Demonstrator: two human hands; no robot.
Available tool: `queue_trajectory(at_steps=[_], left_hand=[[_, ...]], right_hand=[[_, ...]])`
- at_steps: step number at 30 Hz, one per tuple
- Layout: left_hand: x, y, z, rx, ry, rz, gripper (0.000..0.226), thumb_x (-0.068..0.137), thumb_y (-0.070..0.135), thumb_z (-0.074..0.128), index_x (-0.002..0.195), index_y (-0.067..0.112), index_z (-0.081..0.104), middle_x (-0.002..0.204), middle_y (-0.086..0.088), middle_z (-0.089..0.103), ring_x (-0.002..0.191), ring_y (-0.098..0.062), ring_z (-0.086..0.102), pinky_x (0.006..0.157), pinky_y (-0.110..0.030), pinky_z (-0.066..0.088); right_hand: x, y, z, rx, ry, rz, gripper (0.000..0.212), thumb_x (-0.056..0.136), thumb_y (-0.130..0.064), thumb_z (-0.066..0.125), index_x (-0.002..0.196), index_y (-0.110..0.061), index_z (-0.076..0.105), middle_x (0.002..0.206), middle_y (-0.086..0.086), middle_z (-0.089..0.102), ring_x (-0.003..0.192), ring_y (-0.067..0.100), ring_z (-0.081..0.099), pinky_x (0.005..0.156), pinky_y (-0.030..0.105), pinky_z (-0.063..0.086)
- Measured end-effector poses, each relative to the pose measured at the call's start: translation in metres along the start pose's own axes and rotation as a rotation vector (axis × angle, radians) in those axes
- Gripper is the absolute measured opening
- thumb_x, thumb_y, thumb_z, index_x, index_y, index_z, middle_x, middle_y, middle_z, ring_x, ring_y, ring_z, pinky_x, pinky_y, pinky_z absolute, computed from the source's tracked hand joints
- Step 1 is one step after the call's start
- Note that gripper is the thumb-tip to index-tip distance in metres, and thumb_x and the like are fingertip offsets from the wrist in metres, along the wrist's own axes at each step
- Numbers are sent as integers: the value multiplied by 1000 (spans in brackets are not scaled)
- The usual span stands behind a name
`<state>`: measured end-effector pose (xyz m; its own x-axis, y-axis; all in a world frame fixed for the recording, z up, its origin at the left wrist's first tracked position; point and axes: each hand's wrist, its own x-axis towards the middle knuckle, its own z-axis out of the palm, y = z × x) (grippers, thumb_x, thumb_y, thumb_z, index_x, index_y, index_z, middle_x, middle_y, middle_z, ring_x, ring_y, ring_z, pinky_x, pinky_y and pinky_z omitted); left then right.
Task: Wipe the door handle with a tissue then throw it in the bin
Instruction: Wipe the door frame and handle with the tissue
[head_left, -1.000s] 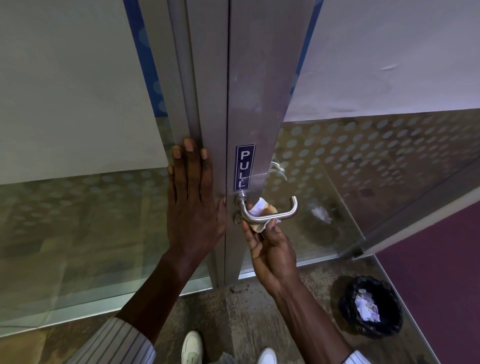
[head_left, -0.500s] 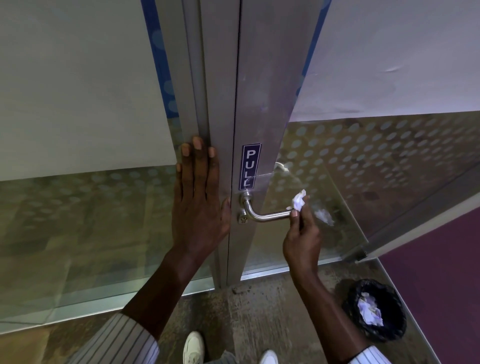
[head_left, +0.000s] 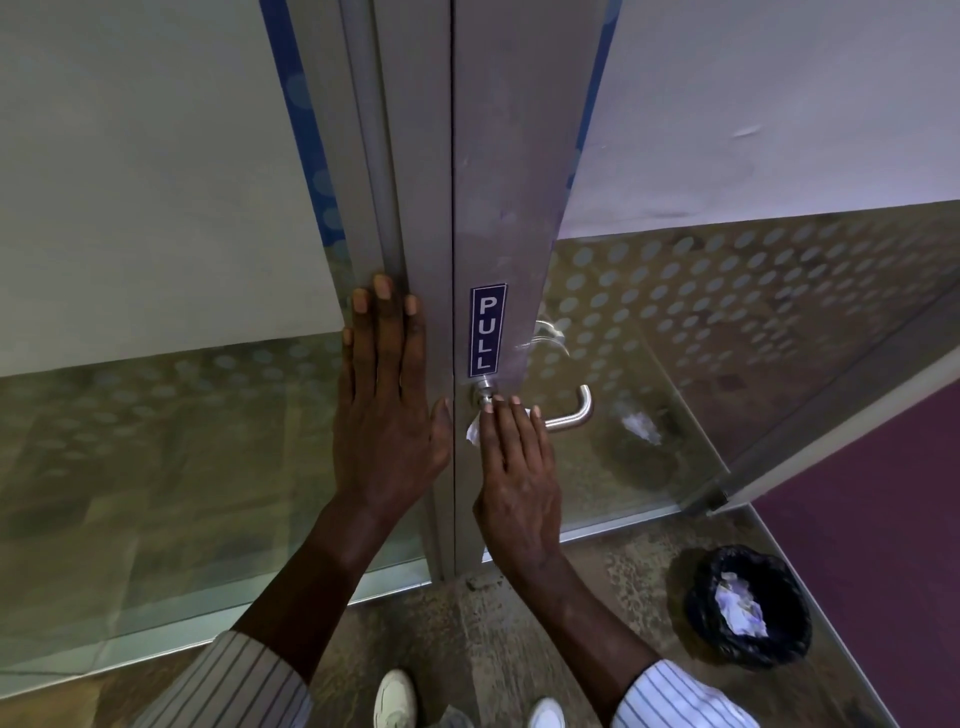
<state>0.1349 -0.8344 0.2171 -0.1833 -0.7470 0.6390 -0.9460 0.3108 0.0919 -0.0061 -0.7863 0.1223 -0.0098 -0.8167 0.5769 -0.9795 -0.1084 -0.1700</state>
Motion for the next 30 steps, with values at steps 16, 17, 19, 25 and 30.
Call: queue_trajectory(at_steps=[16, 17, 19, 25, 30], left_hand=[[0, -7, -1, -13, -11, 47, 115, 91, 36, 76, 170, 6, -2, 175, -10, -30, 165, -29, -26, 137, -42, -4], [0, -7, -1, -14, -11, 47, 116, 90, 35, 76, 170, 6, -3, 175, -11, -29, 165, -29, -26, 137, -43, -4], [0, -6, 0, -16, -3, 46, 117, 89, 34, 78, 170, 5, -2, 176, -13, -23, 165, -31, -25, 138, -44, -6], [0, -3, 4, -46, 28, 29, 116, 90, 33, 79, 170, 3, 1, 178, -21, -4, 166, -33, -22, 138, -49, -3], [-1, -4, 10, -60, 49, 22, 110, 92, 30, 77, 170, 3, 4, 177, -17, -8, 166, -33, -20, 138, -53, 4]], right_hand=[[2, 86, -12, 78, 25, 160, 55, 98, 6, 47, 151, 0, 55, 165, 19, 47, 156, 31, 44, 130, 50, 34], [3, 86, -10, 179, 47, 202, 52, 101, 5, 47, 152, -2, 56, 166, 16, 46, 156, 27, 42, 128, 48, 38], [6, 75, -12, 398, 127, 360, 43, 109, -3, 51, 150, -12, 61, 165, 6, 49, 152, 19, 48, 119, 43, 50], [21, 38, -17, 1000, 396, 1006, 28, 108, -15, 62, 132, -15, 76, 119, -1, 81, 110, 9, 74, 107, 50, 60], [29, 10, -18, 1609, 393, 1330, 28, 107, 2, 56, 131, 4, 71, 119, 22, 79, 101, 27, 76, 110, 54, 57]])
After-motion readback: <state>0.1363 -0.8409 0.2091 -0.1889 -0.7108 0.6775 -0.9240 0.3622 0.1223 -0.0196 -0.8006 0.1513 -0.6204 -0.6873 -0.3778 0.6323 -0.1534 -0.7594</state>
